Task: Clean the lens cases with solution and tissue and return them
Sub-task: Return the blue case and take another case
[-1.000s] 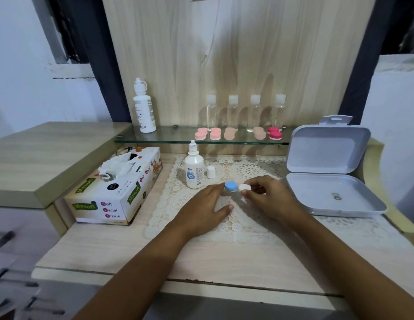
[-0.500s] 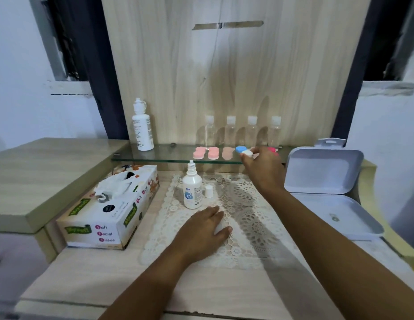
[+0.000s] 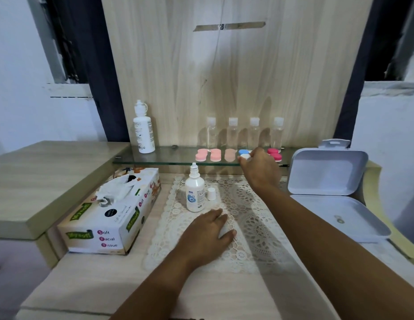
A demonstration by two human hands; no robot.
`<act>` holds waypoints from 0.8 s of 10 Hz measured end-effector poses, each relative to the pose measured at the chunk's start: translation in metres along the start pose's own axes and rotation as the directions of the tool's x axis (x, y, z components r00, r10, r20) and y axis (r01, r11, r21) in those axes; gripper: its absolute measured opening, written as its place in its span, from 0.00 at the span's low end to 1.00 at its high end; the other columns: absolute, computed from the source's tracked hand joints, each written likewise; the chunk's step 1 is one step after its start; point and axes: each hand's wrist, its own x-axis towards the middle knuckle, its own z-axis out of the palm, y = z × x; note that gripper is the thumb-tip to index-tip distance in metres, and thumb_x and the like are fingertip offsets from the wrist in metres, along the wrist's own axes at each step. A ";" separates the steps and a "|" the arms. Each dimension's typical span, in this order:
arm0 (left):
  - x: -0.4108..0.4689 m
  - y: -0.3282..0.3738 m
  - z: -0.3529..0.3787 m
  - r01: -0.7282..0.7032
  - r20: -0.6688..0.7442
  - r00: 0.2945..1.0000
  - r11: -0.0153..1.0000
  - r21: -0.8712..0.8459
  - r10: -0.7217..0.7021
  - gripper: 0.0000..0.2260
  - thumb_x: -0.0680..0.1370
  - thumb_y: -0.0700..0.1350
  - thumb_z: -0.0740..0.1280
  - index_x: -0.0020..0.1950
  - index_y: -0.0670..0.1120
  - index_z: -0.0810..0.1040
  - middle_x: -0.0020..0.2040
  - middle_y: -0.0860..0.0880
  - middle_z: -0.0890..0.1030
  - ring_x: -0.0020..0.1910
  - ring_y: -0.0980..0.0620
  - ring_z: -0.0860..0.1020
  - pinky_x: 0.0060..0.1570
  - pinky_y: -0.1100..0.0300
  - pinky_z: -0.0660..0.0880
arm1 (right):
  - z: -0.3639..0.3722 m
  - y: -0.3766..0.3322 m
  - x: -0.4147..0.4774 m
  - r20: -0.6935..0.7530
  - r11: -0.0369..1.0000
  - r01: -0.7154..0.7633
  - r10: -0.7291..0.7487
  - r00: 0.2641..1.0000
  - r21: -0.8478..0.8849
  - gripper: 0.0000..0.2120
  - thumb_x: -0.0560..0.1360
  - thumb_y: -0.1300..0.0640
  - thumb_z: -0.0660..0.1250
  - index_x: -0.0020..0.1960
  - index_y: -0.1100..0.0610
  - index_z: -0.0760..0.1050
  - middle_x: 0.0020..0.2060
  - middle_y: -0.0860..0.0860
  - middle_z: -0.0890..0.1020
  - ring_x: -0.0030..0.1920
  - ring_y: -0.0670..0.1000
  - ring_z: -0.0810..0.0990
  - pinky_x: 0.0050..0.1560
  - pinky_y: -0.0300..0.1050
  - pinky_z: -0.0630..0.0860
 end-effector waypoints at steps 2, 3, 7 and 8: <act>0.000 -0.001 0.000 0.000 0.000 1.000 1.000 0.009 0.000 0.26 0.80 0.58 0.55 0.75 0.48 0.60 0.77 0.51 0.57 0.75 0.54 0.53 0.72 0.61 0.50 | 0.000 0.000 0.001 0.006 1.000 0.016 -0.015 1.000 -0.007 0.19 0.76 0.45 0.63 0.57 0.59 0.73 0.49 0.57 0.81 0.48 0.58 0.79 0.42 0.47 0.73; 0.000 -0.001 0.000 0.003 0.003 1.000 1.000 0.003 -0.003 0.26 0.80 0.58 0.55 0.75 0.48 0.60 0.77 0.51 0.56 0.75 0.54 0.53 0.72 0.61 0.50 | 0.000 0.000 -0.001 -0.007 0.999 0.035 -0.035 0.999 -0.004 0.20 0.76 0.43 0.62 0.57 0.59 0.72 0.48 0.57 0.81 0.48 0.58 0.79 0.40 0.46 0.71; 0.001 -0.003 0.002 0.013 0.011 1.000 1.000 -0.006 -0.013 0.26 0.80 0.58 0.55 0.75 0.49 0.60 0.77 0.52 0.56 0.75 0.54 0.52 0.73 0.59 0.51 | -0.013 0.024 0.004 -0.056 0.999 -0.036 0.034 0.998 -0.032 0.19 0.79 0.46 0.56 0.60 0.59 0.71 0.52 0.59 0.79 0.52 0.61 0.77 0.42 0.47 0.68; 0.001 -0.003 0.003 0.011 0.010 1.000 1.000 -0.009 -0.011 0.26 0.80 0.58 0.55 0.75 0.49 0.60 0.77 0.52 0.56 0.75 0.54 0.53 0.73 0.59 0.51 | -0.013 0.027 0.007 -0.029 0.997 -0.041 0.039 0.999 -0.066 0.20 0.78 0.45 0.57 0.59 0.60 0.71 0.51 0.59 0.80 0.52 0.61 0.77 0.41 0.47 0.68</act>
